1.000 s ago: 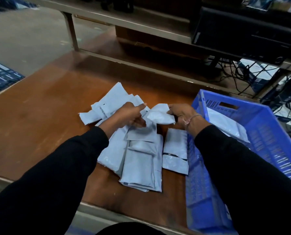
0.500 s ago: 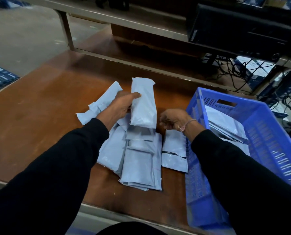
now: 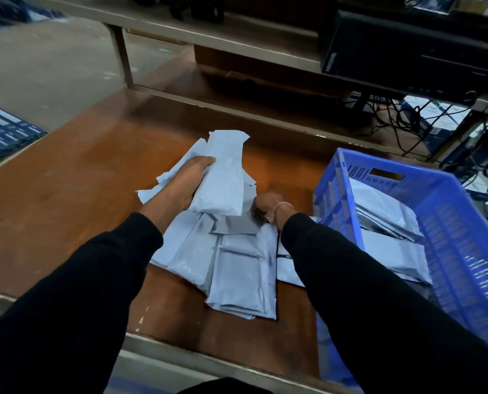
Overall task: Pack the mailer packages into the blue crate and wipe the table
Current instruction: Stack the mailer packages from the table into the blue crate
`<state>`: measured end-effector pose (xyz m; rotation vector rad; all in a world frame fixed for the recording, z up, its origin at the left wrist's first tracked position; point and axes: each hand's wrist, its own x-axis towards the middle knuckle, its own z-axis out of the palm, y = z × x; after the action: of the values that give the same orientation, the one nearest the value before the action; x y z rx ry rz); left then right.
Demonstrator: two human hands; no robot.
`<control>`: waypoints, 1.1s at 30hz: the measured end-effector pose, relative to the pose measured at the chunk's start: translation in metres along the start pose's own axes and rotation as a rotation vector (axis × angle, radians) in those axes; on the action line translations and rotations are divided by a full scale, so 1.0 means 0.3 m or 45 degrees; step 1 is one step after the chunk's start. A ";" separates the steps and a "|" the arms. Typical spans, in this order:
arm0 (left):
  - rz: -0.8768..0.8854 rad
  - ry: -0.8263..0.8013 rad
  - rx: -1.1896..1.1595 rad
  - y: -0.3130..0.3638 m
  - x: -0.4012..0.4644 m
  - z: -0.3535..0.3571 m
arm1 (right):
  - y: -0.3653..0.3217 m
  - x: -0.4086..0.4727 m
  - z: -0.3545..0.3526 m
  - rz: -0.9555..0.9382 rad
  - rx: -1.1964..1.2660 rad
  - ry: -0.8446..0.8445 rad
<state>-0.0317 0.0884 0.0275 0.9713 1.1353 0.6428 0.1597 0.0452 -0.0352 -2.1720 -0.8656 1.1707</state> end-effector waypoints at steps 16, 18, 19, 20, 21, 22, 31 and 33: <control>0.154 0.083 0.160 -0.088 0.022 -0.015 | -0.023 -0.017 -0.001 -0.127 0.293 0.141; 0.144 0.077 0.177 -0.089 0.026 -0.014 | -0.031 -0.021 -0.042 -0.114 0.231 0.051; 0.151 0.076 0.170 -0.087 0.026 -0.009 | -0.036 -0.039 -0.065 -0.100 0.200 0.009; 0.166 0.078 0.153 -0.086 0.026 -0.002 | -0.033 -0.031 -0.089 -0.091 0.193 -0.020; 0.184 0.080 0.145 -0.086 0.023 0.008 | -0.030 -0.045 -0.116 -0.086 0.191 -0.028; 0.205 0.084 0.140 -0.088 0.024 0.016 | -0.029 -0.046 -0.140 -0.103 0.194 -0.028; 0.257 0.041 0.108 -0.104 0.028 0.136 | -0.103 -0.193 -0.416 -0.384 -0.252 0.637; 0.275 0.026 0.082 -0.107 0.027 0.182 | -0.086 -0.255 -0.491 -0.454 0.065 0.507</control>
<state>0.0210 0.0637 0.0012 1.1550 1.0830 0.7954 0.2465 -0.0150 0.0953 -2.0029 -0.9751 0.5567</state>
